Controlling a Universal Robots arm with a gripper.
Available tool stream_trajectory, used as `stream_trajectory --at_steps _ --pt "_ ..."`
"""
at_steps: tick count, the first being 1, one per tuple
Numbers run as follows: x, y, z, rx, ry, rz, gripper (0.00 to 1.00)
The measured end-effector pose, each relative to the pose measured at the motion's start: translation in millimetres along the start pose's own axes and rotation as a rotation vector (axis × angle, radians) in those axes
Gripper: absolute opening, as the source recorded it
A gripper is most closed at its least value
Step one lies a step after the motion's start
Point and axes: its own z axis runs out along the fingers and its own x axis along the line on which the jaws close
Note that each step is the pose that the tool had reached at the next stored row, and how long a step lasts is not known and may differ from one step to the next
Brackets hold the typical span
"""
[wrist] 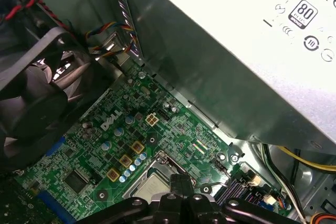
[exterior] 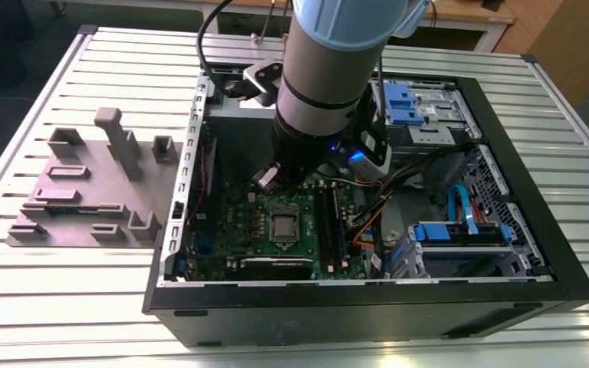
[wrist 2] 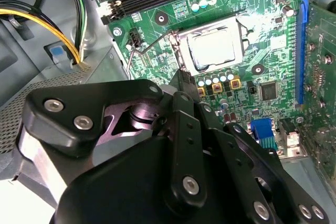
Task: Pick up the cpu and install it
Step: 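Install the first cpu locking lever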
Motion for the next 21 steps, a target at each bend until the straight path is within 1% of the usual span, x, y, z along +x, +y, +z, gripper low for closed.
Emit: stream_trajectory --at_steps 3,7,13,15,21 --pt "-1.3 -1.1 0.2 -0.0002 -0.0003 0.000 0.11" --pt "-10.5 -9.0 -0.5 -0.0001 0.0000 0.000 0.11" --pt "-22.5 -18.2 -1.5 0.0000 -0.0001 0.000 0.11" --pt "-26.9 -19.3 -1.6 0.0000 0.0000 0.000 0.11" --pt "-41.0 -19.1 -1.1 -0.0001 0.0000 0.000 0.11"
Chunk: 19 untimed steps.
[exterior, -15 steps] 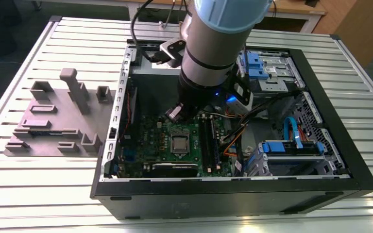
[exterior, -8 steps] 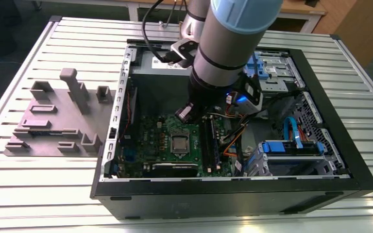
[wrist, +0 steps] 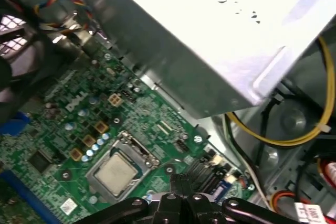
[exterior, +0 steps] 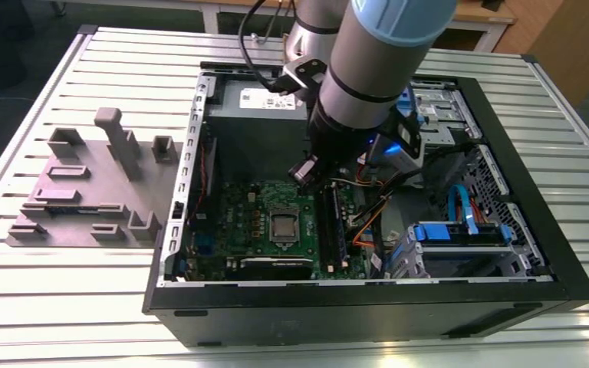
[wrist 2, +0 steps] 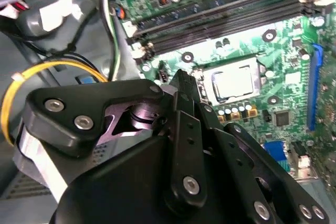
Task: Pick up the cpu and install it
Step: 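Install the first cpu locking lever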
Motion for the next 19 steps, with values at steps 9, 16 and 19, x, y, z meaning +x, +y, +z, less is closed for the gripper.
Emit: stream_trajectory --at_steps 9,16,19 --pt "-12.9 10.8 3.5 0.0000 0.0002 -0.002 0.11" --pt "-13.8 11.6 7.9 -0.0019 0.0130 -0.093 0.11" --pt "-14.1 14.4 10.3 -0.0011 0.0124 -0.101 0.11"
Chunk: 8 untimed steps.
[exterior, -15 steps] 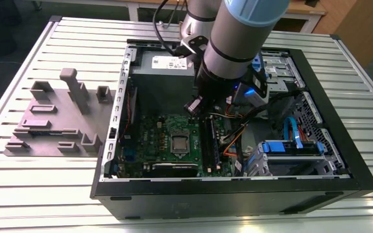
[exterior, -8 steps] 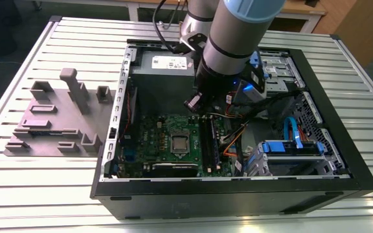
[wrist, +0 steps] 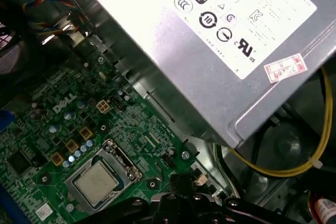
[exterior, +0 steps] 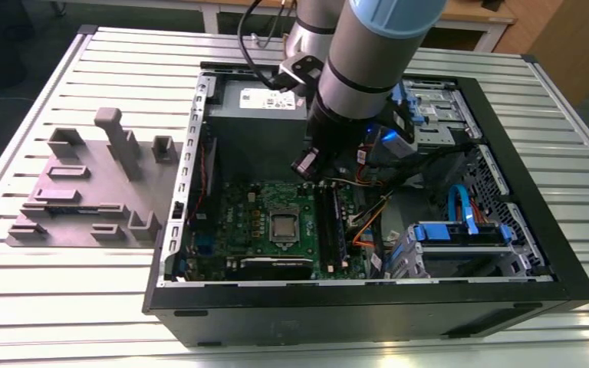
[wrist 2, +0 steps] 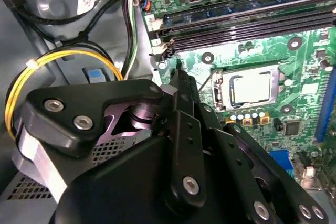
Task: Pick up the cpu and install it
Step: 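Install the first cpu locking lever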
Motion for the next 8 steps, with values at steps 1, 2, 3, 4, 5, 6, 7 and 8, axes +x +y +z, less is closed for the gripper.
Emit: stream_trajectory --at_steps 1,2,3,4,5,6,7,8 --pt "0.8 0.9 0.3 0.0004 0.0002 -0.002 0.11" --pt "1.6 1.8 0.4 0.0006 0.0004 -0.004 0.11" --pt "2.3 2.5 0.4 0.0006 0.0008 -0.007 0.11" --pt "3.0 2.9 0.5 0.0006 0.0007 -0.009 0.11" --pt "3.9 2.7 0.5 0.0007 0.0008 -0.012 0.11" --pt "5.3 2.0 0.4 0.0010 0.0010 -0.014 0.11" --pt "6.8 0.9 0.2 0.0012 0.0010 -0.015 0.11" --pt "8.1 -0.2 0.0 0.0012 0.0011 -0.016 0.11"
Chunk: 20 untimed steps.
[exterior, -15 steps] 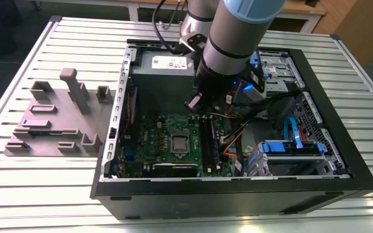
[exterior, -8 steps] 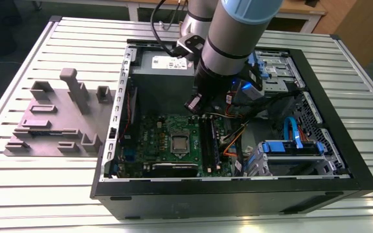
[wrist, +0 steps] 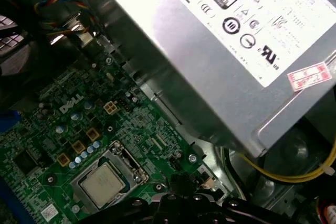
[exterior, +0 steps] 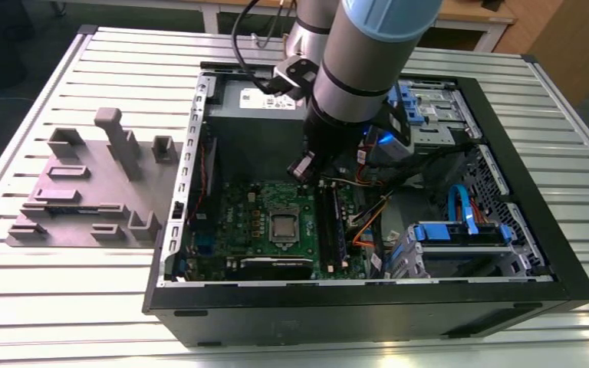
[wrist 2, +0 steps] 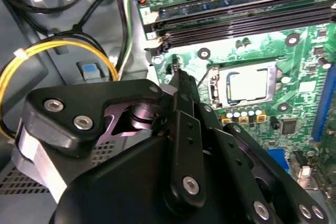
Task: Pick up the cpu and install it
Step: 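Install the first cpu locking lever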
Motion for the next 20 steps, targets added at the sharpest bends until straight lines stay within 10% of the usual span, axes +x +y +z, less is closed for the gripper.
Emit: stream_trajectory --at_steps 20 --pt "13.6 -3.4 -4.1 0.0083 0.0030 -0.093 0.11"
